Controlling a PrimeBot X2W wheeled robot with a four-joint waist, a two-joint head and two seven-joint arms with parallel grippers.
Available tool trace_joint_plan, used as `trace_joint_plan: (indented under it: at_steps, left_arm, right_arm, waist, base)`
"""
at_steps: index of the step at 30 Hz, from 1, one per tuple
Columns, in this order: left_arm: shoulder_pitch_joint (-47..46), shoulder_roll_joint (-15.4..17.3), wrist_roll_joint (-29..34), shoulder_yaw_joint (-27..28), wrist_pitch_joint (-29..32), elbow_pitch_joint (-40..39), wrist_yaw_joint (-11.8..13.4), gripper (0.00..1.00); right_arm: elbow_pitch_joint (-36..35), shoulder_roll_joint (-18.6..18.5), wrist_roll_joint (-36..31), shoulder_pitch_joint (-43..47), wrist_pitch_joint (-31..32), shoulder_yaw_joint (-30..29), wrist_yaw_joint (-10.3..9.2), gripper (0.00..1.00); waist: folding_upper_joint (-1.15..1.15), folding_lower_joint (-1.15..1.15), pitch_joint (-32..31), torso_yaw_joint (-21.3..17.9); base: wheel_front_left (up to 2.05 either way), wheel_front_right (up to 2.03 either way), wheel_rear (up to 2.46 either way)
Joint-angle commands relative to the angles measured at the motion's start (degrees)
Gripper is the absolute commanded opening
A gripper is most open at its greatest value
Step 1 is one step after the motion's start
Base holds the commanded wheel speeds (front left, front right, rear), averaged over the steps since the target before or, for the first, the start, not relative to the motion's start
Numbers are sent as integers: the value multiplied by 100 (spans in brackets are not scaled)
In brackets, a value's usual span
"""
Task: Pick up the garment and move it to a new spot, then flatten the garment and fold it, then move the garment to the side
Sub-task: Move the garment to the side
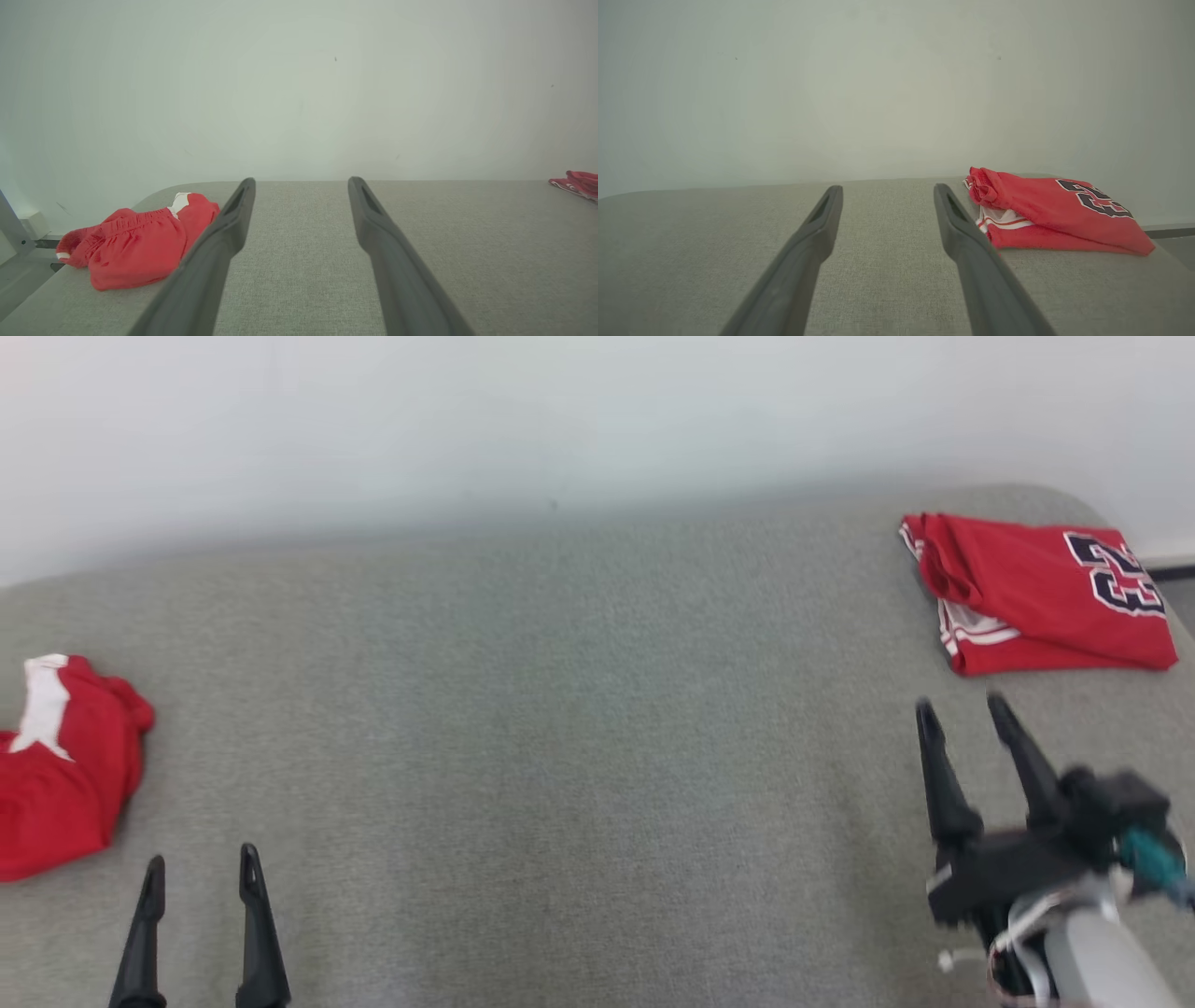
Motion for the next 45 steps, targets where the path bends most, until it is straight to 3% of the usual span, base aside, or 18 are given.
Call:
trace_joint_plan:
  at_steps: [1,9,18,31,45]
  left_arm:
    - [125,-28,-62,14,-16,32,-10,100]
    - [342,-65,-65,60,-17,177,-61,100]
    - [332,-92,-34,1,-17,442,-159,100]
    - [134,174,125,-211,-17,721,-364,100]
    - [115,238,164,-357,38,818,-296,100]
  right_arm:
    - [-168,111,-33,306,41,-125,-15,100]
    - [-834,595,-362,1495,152,-497,-15,100]
    - [-1439,895,-571,2108,143,-716,-15,100]
    - [-1559,1039,-686,2415,140,-734,-15,100]
    - [-1492,1060,-682,2437,126,-795,-15,100]
  waist:
    - [1,1,-248,204]
    - [1,1,-470,344]
    - [1,1,-576,526]
    - [1,1,-678,640]
    - [1,1,-708,566]
  base:
    - [0,0,0]
    - [0,0,0]
    - [0,0,0]
    - [0,0,0]
    - [0,0,0]
